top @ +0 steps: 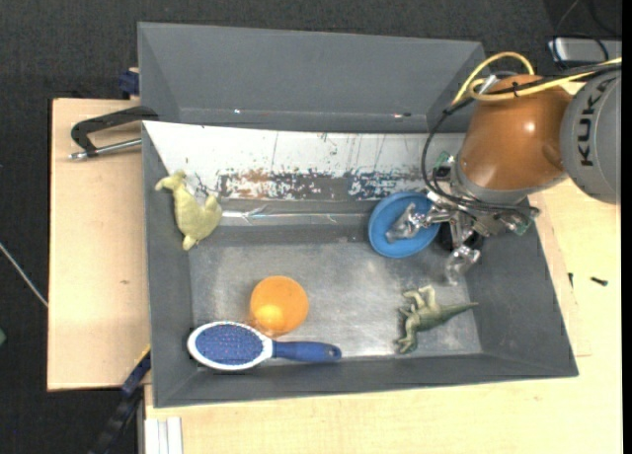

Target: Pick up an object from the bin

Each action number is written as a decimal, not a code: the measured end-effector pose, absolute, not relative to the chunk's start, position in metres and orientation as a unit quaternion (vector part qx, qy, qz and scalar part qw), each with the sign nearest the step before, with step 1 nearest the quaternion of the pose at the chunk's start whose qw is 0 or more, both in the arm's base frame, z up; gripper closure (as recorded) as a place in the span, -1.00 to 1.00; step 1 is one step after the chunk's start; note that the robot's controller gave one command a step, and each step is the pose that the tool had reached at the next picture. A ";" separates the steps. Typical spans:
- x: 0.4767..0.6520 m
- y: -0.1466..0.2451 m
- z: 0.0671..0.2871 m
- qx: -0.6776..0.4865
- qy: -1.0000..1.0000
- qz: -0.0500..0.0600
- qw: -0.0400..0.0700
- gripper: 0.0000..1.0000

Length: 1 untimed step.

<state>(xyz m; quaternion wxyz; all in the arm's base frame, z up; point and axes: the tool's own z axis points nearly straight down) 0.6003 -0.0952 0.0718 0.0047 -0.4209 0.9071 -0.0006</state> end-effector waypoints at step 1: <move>0.601 -0.097 0.075 -0.420 0.908 -0.002 0.004 1.00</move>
Offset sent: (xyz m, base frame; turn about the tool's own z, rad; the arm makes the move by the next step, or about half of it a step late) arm 0.0000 0.0000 0.0000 0.0000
